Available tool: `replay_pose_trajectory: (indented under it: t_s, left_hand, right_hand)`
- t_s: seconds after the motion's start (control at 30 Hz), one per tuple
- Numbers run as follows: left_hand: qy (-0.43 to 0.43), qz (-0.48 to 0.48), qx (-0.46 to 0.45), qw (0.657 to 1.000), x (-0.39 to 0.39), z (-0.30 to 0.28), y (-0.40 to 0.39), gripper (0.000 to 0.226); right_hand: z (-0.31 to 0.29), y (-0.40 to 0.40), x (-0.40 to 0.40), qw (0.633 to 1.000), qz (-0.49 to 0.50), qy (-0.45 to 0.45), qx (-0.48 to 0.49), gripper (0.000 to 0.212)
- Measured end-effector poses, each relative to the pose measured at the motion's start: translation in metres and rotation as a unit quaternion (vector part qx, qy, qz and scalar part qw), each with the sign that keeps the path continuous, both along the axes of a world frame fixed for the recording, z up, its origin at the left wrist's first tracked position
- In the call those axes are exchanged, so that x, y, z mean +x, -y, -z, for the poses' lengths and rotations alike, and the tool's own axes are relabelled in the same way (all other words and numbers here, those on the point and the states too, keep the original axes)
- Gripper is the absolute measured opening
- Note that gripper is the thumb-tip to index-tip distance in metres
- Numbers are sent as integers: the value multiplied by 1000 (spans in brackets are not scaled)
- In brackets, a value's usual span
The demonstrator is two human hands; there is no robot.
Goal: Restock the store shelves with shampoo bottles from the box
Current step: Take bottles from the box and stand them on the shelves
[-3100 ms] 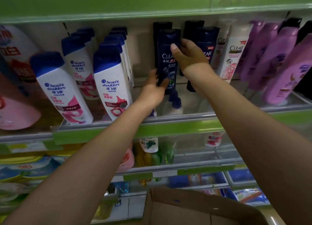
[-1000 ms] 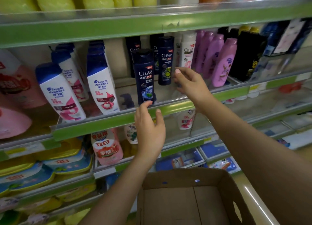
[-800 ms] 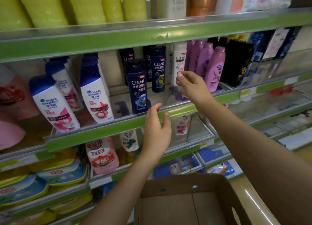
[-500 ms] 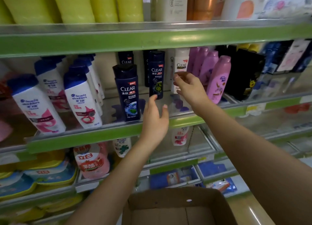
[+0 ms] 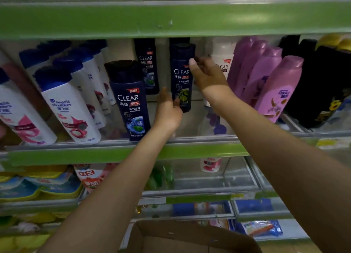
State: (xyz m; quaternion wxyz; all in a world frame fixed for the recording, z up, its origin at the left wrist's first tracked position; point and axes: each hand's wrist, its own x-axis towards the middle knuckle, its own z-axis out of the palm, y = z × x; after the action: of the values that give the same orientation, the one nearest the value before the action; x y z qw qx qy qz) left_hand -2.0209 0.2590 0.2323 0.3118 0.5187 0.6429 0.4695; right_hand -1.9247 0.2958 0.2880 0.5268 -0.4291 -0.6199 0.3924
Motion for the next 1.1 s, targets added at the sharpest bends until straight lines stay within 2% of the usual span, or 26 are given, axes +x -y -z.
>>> replay_pose_trajectory:
  t_s: [0.17,0.4,0.5,0.7,0.87,1.1]
  left_hand:
    - [9,10,19,1000,0,4,-6,47]
    - [17,1,42,999,-2,4,-7,42]
    - [16,-1,50,999,-3,3,-6,37]
    - [-9,16,38,999,-5,-1,4,37]
    - [-25,32,42,998,-4,-4,20,37]
    - [-65,46,58,995,-5,-3,51,36]
  right_hand:
    - [7,-6,0,1000,-15,-9,16,33]
    - [11,-11,-4,999,-31,-26,15,15]
    - [11,-7,-3,998,-39,-35,16,20]
    - [11,6,1,998,-47,-21,29,10]
    - [15,23,5,996,-49,-68,21,10]
    - [19,48,11,996,-53,-45,47,12]
